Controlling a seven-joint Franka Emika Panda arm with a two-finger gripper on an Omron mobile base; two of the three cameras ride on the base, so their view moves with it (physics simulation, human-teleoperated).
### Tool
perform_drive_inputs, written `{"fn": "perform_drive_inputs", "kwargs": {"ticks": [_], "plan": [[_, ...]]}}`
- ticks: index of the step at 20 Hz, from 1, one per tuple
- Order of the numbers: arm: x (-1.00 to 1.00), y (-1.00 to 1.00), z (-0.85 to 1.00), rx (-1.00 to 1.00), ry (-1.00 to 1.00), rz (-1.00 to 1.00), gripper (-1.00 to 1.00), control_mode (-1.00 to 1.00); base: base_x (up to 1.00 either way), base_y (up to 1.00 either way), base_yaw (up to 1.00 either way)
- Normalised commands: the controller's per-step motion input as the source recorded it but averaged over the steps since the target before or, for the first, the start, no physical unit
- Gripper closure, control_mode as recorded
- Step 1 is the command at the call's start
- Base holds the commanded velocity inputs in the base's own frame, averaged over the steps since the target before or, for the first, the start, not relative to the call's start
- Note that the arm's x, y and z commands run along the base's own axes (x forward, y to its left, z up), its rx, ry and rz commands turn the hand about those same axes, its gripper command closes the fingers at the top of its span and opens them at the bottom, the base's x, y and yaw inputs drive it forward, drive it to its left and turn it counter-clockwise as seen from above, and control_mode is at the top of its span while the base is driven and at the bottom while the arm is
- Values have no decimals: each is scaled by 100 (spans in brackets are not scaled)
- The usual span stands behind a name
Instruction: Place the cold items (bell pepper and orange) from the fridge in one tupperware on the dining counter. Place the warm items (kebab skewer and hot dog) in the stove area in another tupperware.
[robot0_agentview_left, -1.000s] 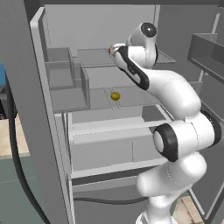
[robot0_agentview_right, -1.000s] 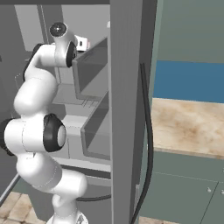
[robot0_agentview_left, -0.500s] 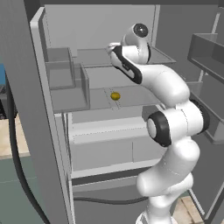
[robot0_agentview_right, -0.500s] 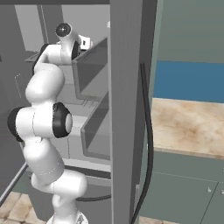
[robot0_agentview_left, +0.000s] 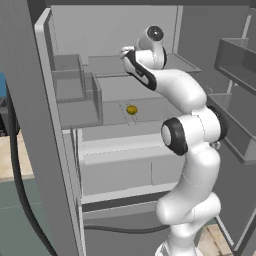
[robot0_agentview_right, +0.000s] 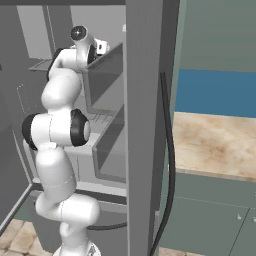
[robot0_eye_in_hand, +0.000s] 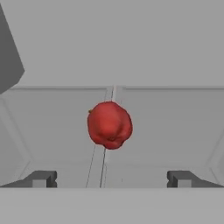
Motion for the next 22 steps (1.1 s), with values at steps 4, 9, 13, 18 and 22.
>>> {"fn": "perform_drive_inputs", "kwargs": {"ticks": [4, 9, 13, 18, 22], "plan": [[61, 0, -1, 0, 0, 0, -100, -100, 0, 0, 0], [50, 5, -7, 0, 0, 0, -100, -100, 0, 0, 0], [24, 15, -18, 0, 1, 0, -100, -100, 0, 0, 0], [5, 9, -25, 0, 5, 0, -100, -100, 0, 0, 0], [28, 0, -24, 0, 3, 0, -100, -100, 0, 0, 0]]}}
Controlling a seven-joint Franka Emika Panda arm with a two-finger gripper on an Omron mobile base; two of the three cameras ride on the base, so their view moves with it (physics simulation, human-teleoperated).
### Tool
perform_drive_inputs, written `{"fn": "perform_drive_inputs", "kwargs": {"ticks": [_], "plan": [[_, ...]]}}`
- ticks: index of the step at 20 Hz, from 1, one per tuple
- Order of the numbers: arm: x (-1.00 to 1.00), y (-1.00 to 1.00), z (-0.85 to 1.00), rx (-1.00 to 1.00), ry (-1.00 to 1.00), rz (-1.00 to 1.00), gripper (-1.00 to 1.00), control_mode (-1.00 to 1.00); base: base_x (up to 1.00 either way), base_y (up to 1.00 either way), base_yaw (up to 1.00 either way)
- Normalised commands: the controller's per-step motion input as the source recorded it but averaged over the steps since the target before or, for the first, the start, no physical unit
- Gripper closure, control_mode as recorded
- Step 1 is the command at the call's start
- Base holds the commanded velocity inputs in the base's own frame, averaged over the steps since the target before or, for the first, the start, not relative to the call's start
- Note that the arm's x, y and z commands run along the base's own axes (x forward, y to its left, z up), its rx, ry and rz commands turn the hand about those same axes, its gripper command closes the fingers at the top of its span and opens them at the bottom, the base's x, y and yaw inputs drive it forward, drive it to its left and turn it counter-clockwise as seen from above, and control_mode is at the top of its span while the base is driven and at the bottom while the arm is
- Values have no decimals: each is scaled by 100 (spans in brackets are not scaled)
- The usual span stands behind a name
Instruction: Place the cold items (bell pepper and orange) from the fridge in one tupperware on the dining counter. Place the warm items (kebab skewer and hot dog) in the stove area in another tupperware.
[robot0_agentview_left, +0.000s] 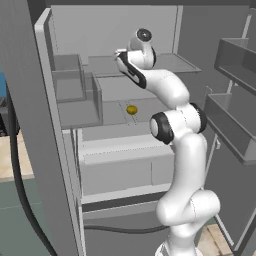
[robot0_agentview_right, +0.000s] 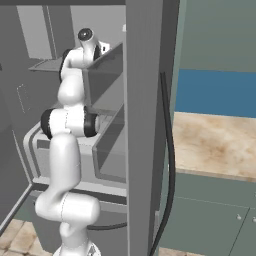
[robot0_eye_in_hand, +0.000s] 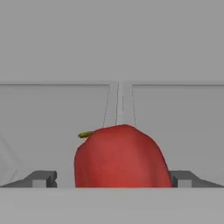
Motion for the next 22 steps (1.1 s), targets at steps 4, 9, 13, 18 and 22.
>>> {"fn": "perform_drive_inputs", "kwargs": {"ticks": [4, 9, 13, 18, 22], "plan": [[24, 0, -18, 0, 0, 0, -100, -100, 0, 0, 0], [1, 0, 0, 0, 0, 0, 100, -100, 0, 0, 0], [-11, 0, -12, 0, 1, 0, 100, -100, 0, 0, 0], [-15, 0, -13, 0, 0, 0, 100, -100, 0, 0, 0], [-32, 0, -8, 1, -4, -1, 100, -100, 0, 0, 0]]}}
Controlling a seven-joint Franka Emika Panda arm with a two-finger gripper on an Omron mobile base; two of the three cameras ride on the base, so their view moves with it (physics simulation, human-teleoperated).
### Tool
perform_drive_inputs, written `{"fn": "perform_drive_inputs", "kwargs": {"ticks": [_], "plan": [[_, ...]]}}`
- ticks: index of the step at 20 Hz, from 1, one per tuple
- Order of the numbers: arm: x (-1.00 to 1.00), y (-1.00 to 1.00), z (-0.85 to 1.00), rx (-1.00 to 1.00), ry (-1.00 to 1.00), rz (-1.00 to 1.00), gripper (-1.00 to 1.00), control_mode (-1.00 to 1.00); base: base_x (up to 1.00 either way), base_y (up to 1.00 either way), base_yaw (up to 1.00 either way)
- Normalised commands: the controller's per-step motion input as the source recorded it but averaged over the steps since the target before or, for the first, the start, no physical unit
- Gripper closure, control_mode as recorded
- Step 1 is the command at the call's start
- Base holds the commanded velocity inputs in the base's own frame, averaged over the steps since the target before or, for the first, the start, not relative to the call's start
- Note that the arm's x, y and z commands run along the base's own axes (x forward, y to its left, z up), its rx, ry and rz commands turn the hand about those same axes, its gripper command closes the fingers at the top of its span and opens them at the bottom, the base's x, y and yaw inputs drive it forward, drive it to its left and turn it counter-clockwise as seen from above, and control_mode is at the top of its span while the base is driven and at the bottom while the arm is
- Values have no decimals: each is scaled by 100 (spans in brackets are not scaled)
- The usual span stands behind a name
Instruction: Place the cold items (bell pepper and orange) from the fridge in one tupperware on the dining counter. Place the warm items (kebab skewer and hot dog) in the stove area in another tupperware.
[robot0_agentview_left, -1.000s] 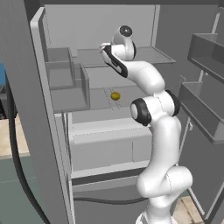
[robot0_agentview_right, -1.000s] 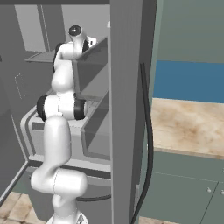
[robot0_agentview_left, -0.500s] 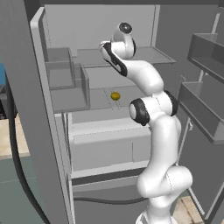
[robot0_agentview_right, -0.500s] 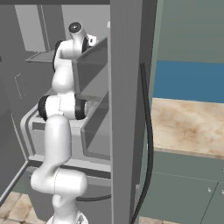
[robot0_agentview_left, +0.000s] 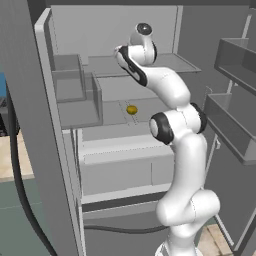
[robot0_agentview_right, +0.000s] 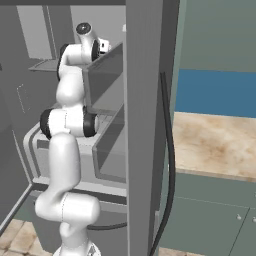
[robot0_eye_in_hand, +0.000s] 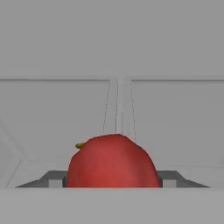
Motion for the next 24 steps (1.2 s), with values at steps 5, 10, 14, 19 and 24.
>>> {"fn": "perform_drive_inputs", "kwargs": {"ticks": [5, 10, 14, 19, 24], "plan": [[-54, 0, -3, 1, -17, -2, 100, -100, 0, 0, 0], [-23, 0, -36, 0, -11, -1, 100, -100, 0, 0, 0], [-92, -11, 23, 1, -15, -6, 100, -100, 0, 0, 0], [-100, -3, 65, 2, -16, -15, 100, -100, 0, 0, 0], [-96, -9, 2, 0, 0, -26, 100, -100, 0, 0, 0]]}}
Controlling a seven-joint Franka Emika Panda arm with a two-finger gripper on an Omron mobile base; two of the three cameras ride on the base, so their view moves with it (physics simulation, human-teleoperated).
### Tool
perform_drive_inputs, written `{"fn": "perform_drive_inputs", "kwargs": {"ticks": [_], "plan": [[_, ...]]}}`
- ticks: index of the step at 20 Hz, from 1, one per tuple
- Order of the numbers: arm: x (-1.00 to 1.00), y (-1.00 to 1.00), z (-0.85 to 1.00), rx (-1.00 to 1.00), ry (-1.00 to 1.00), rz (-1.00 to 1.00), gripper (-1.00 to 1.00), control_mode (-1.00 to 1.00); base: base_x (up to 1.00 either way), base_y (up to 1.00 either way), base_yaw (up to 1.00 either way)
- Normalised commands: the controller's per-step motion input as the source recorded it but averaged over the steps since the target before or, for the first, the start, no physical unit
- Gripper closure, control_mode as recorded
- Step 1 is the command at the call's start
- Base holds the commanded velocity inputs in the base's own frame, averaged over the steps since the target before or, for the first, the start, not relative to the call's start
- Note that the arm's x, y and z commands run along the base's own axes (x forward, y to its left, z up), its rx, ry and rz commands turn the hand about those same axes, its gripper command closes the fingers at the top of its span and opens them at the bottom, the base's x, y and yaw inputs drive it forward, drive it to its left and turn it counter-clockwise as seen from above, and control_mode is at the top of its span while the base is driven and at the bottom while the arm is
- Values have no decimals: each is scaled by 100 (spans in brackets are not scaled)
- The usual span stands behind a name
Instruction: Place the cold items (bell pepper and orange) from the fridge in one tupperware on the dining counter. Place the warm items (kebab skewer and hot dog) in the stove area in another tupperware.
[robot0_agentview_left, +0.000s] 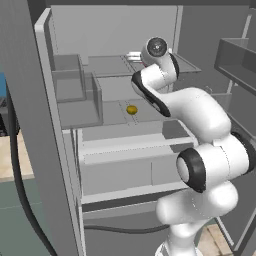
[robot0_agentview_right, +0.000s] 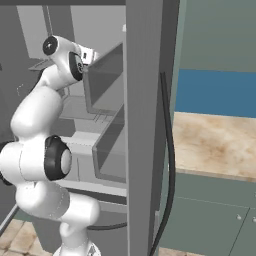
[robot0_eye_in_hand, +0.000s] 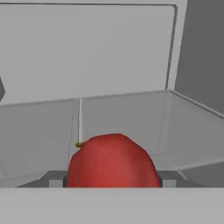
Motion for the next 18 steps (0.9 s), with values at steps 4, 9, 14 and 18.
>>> {"fn": "perform_drive_inputs", "kwargs": {"ticks": [4, 9, 14, 18], "plan": [[-100, -8, 33, 2, 0, -19, 100, -100, 0, 0, 0], [-100, 0, 16, 5, 15, -16, 100, -100, 0, 0, 0], [-100, 0, 0, 6, 30, -11, 100, -100, 0, 0, 0], [-100, 0, -9, 3, 38, -9, 100, -100, 0, 0, 0]]}}
